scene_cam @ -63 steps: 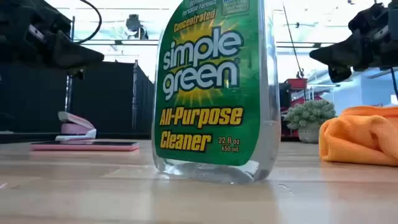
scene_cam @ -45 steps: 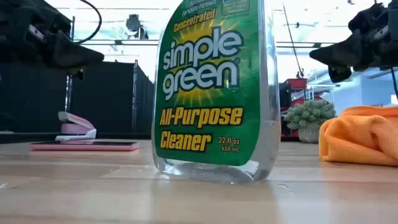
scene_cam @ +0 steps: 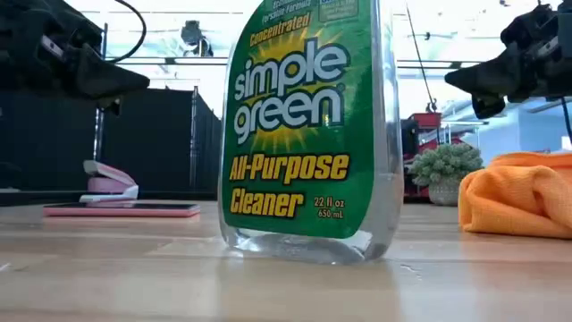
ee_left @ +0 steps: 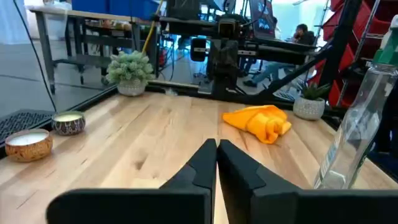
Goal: Apply microfiber cloth
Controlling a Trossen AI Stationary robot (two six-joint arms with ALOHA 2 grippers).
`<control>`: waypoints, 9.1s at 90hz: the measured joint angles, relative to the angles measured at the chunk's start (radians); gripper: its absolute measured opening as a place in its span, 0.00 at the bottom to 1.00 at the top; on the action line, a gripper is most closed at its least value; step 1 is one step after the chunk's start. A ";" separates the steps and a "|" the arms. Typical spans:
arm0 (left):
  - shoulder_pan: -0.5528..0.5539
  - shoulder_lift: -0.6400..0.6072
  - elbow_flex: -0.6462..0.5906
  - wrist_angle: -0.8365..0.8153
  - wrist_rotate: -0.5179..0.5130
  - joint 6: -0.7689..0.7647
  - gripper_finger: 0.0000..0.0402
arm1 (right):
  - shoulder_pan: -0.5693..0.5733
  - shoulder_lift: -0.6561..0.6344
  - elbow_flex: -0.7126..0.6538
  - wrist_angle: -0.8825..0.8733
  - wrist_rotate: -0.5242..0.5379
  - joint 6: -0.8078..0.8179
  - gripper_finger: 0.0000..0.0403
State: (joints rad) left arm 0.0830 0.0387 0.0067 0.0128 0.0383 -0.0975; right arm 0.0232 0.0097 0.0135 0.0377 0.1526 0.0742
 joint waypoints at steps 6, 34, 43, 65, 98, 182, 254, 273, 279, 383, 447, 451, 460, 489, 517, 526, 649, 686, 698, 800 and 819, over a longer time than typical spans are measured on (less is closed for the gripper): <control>0.000 0.000 0.000 0.000 0.000 0.000 0.00 | 0.000 0.000 0.000 0.000 0.000 0.000 0.00; 0.000 0.000 0.000 0.000 0.000 0.000 0.00 | 0.000 0.000 0.000 0.013 0.029 -0.017 0.00; 0.000 0.000 0.000 0.000 0.000 0.000 0.00 | 0.004 0.000 0.000 0.037 0.027 0.193 0.00; 0.000 0.000 0.000 0.017 0.000 -0.001 0.00 | -0.001 0.001 0.000 0.152 0.126 0.515 0.00; 0.000 0.000 0.000 0.032 0.001 -0.077 0.00 | -0.034 0.348 0.146 0.357 0.158 0.329 0.00; 0.000 0.152 0.043 -0.121 -0.019 -0.104 0.00 | -0.159 1.723 1.114 0.115 -0.143 0.428 0.10; -0.332 0.570 0.184 -0.609 -0.089 -0.578 0.00 | -0.124 2.001 1.205 0.122 -0.313 0.726 0.51; -0.377 0.696 0.172 -0.467 -0.162 -0.563 0.00 | -0.067 2.032 1.205 0.120 -0.298 0.856 0.51; -0.380 0.738 0.172 -0.395 -0.167 -0.543 0.00 | -0.054 2.060 1.206 0.151 -0.290 0.922 0.51; -0.377 0.996 0.180 0.007 -0.202 -0.443 0.00 | -0.003 2.138 1.272 0.044 -0.246 1.050 0.51; -0.465 1.009 0.411 -0.567 -0.048 -0.657 0.00 | -0.004 2.144 1.276 0.072 -0.262 0.987 0.51; -0.482 1.009 0.400 -0.579 -0.039 -0.681 0.00 | -0.004 2.144 1.276 0.072 -0.261 0.987 0.51; -0.505 1.009 0.363 -0.529 -0.072 -0.691 0.00 | -0.002 2.144 1.275 0.073 -0.256 0.986 0.51; -0.457 1.134 0.314 -0.244 -0.123 -0.635 0.00 | 0.006 2.144 1.273 0.081 -0.244 1.004 0.51; -0.410 1.277 0.314 0.007 -0.136 -0.595 0.00 | 0.021 2.146 1.271 0.121 -0.237 1.010 0.51; -0.401 1.283 0.312 0.029 -0.136 -0.586 0.00 | 0.025 2.149 1.270 0.149 -0.226 0.983 0.48; -0.583 1.204 0.452 0.298 -0.145 -0.516 0.00 | 0.496 1.382 1.149 -0.915 0.127 0.620 0.02; -0.667 1.636 0.805 0.309 -0.204 -0.491 0.00 | 0.654 1.602 1.102 -0.589 0.214 0.689 0.02; -0.656 1.696 0.858 0.310 -0.271 -0.497 0.00 | 0.654 1.641 1.102 -0.554 0.210 0.703 0.02; -0.608 1.375 0.874 0.212 -0.347 -0.210 0.00 | 0.679 1.449 1.238 -0.941 0.435 0.806 0.02; -0.531 1.310 0.895 0.218 -0.166 -0.231 0.14 | 0.681 1.450 1.235 -0.971 0.481 0.838 0.02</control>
State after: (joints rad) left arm -0.4485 1.3491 0.9018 0.2306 -0.1278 -0.3282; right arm 0.7044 1.4597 1.2490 -0.9333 0.6333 0.9121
